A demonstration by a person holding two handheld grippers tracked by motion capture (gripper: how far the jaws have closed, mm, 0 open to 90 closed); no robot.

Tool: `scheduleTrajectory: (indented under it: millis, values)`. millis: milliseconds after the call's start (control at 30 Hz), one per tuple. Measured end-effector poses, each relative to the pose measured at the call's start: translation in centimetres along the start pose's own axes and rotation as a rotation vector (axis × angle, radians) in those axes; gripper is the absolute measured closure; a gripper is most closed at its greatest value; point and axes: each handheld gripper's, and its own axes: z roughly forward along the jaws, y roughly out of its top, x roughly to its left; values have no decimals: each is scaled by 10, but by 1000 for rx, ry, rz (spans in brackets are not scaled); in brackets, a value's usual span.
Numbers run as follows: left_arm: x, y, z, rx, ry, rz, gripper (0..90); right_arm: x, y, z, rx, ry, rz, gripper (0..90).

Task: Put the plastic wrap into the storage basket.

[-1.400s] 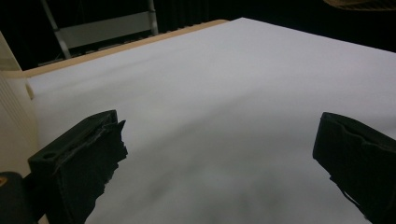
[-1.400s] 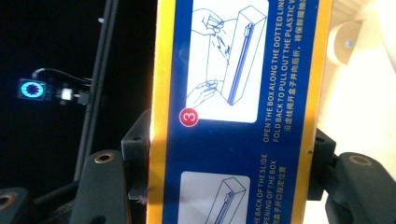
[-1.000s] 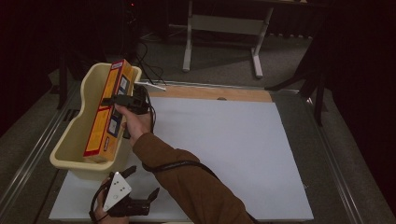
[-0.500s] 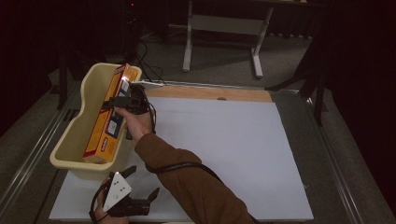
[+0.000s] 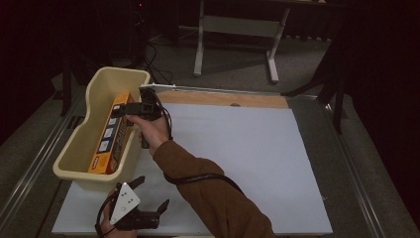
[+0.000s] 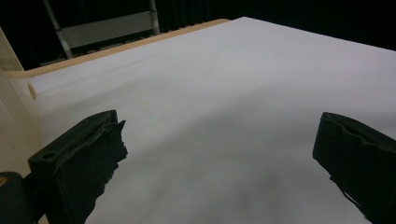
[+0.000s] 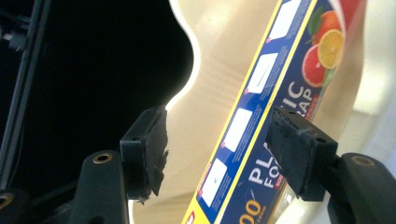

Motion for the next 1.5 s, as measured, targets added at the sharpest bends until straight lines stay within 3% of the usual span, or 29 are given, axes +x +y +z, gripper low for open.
scheduleTrajectory:
  millis: [67, 100, 133, 200, 333, 500, 700, 1067, 1400, 1500]
  values:
    - [1, 0, 0, -1, 0, -2, 17, 0, -1, -4, 1, -2, -46, 358]
    - [1, 0, 0, -1, 0, -2, 17, 0, -1, -4, 1, -2, -46, 358]
    - [1, 0, 0, 1, 1, -2, 17, -1, -4, -13, 10, 1, -106, 354]
    - [1, 0, 0, 3, 1, -3, 17, -2, -5, -20, 5, -3, -148, 349]
    - [0, 1, 1, 8, 3, 3, 17, -8, -10, -37, -6, -39, -227, 347]
    - [-1, 1, 3, 17, 3, 10, 16, -17, -16, -63, -7, -90, -362, 341]
    - [0, 1, 1, 14, 11, 11, 17, -32, -30, -93, -17, -152, -479, 343]
    - [1, 2, 1, 19, 15, 12, 17, -69, -71, -151, -69, -236, -630, 314]
    - [2, 2, 1, 22, 20, 10, 17, -112, -111, -208, -146, -302, -681, 320]
    - [2, 3, 1, 22, 21, 11, 17, -123, -123, -223, -172, -352, -717, 320]
